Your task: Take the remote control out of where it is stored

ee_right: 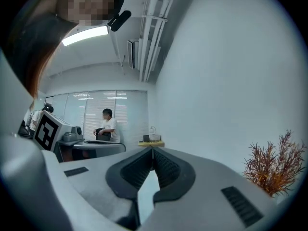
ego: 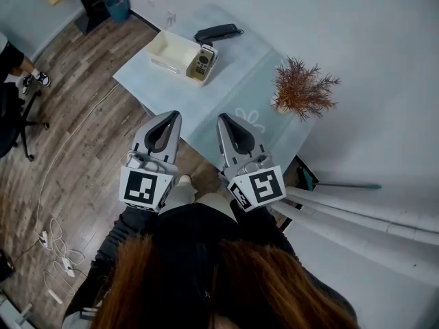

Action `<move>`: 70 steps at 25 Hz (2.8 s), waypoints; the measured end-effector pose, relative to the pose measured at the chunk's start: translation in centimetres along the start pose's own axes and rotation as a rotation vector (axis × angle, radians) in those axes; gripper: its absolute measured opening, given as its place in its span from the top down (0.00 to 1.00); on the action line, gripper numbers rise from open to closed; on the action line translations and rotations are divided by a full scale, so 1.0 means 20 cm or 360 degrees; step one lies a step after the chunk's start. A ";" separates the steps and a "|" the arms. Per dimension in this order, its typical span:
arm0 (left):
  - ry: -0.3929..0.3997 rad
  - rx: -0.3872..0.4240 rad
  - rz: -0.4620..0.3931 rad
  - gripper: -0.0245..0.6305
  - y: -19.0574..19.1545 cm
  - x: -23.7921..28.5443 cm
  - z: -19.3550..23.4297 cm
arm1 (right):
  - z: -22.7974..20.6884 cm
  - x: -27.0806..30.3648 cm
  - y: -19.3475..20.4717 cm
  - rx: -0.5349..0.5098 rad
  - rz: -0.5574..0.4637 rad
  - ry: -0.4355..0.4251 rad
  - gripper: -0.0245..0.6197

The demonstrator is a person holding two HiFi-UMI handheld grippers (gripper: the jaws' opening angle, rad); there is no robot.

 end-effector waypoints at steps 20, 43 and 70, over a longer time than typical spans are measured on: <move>-0.0142 -0.0017 0.0019 0.95 -0.03 0.11 -0.02 | -0.19 0.09 -0.01 0.0024 0.0000 -0.0124 0.94; -0.0119 0.0005 -0.0014 0.95 -0.08 0.21 0.06 | -0.28 0.22 -0.02 -0.0014 0.0049 -0.0064 0.94; 0.0008 0.0040 0.0013 0.95 -0.06 0.24 0.26 | -0.53 0.83 0.60 0.0180 0.0295 0.0626 0.94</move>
Point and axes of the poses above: the fingertips, and each gripper's own axes: x forward along the fingers, z to its left, y out of its underside, the point moved 10 cm from there along -x, backward along the fingers, and after that the axes turned 8 degrees about -y, right-handed, at the moved point
